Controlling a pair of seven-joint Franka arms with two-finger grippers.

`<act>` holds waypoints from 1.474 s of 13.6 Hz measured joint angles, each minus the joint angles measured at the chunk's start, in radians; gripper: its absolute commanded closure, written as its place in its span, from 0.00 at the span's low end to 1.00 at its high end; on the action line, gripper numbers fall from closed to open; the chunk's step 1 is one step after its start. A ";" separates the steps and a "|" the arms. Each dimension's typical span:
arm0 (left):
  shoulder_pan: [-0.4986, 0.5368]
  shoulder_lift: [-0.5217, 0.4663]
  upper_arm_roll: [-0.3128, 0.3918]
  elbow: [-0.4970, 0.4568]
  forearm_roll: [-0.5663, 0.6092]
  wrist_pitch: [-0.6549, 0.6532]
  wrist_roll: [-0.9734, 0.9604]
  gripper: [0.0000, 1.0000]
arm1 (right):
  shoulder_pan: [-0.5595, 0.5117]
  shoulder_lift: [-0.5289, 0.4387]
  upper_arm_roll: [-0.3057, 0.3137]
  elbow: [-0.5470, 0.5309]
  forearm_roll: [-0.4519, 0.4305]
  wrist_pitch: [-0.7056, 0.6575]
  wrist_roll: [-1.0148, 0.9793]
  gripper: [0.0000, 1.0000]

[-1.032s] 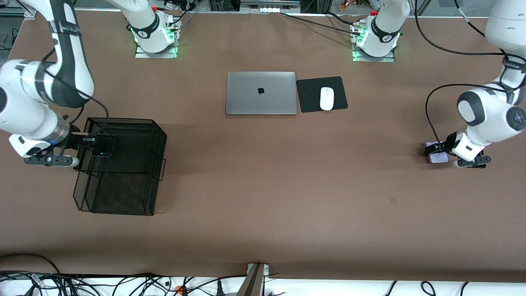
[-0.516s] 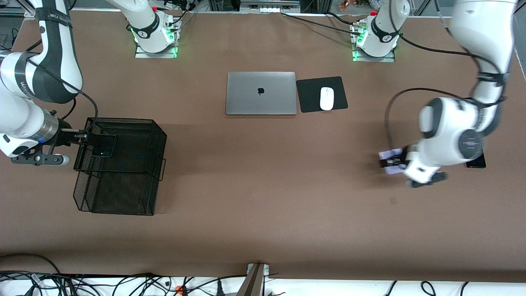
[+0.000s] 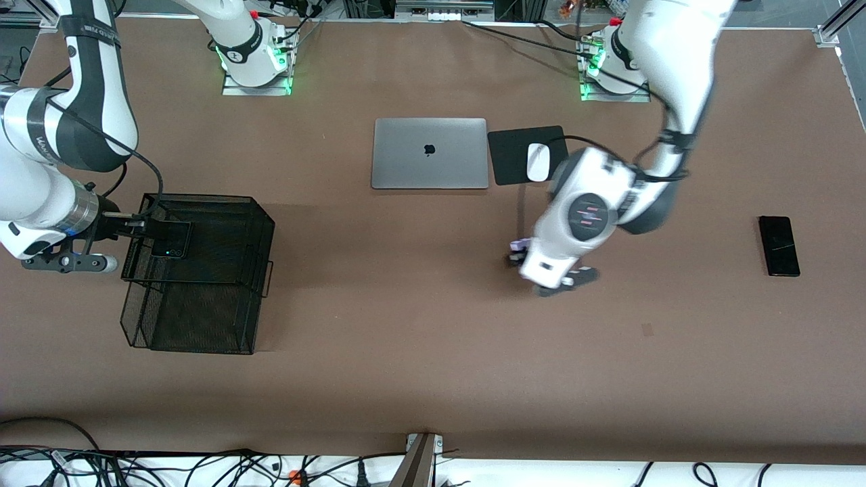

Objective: Place phones with both arms
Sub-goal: 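Release the flip phone in the basket while the left gripper lifts the Huawei, then set the silver Huawei phone down beside the laptop with the left gripper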

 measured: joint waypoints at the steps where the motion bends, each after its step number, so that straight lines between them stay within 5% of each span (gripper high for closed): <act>1: -0.062 0.040 0.003 0.049 0.000 0.000 -0.045 1.00 | 0.000 0.000 0.000 0.000 0.000 0.000 0.000 0.01; 9: -0.286 0.292 0.020 0.407 0.012 0.028 -0.027 1.00 | 0.001 0.000 0.002 0.000 0.000 -0.003 0.000 0.01; 15: -0.459 0.437 0.147 0.490 0.021 0.154 -0.066 1.00 | 0.001 0.000 0.002 -0.001 0.001 -0.007 0.000 0.01; 16: -0.462 0.452 0.148 0.506 0.021 0.159 -0.082 0.78 | 0.001 0.000 0.002 -0.001 0.001 -0.007 0.000 0.01; 17: -0.463 0.463 0.149 0.521 0.021 0.163 -0.108 0.23 | 0.001 0.000 0.002 -0.001 0.001 -0.007 0.000 0.01; 18: -0.463 0.472 0.151 0.533 0.021 0.169 -0.142 0.00 | 0.001 0.000 0.002 -0.001 0.001 -0.007 0.000 0.01; 20: -0.467 0.482 0.163 0.543 0.021 0.181 -0.197 0.00 | 0.001 0.000 0.002 -0.001 0.001 -0.007 0.000 0.01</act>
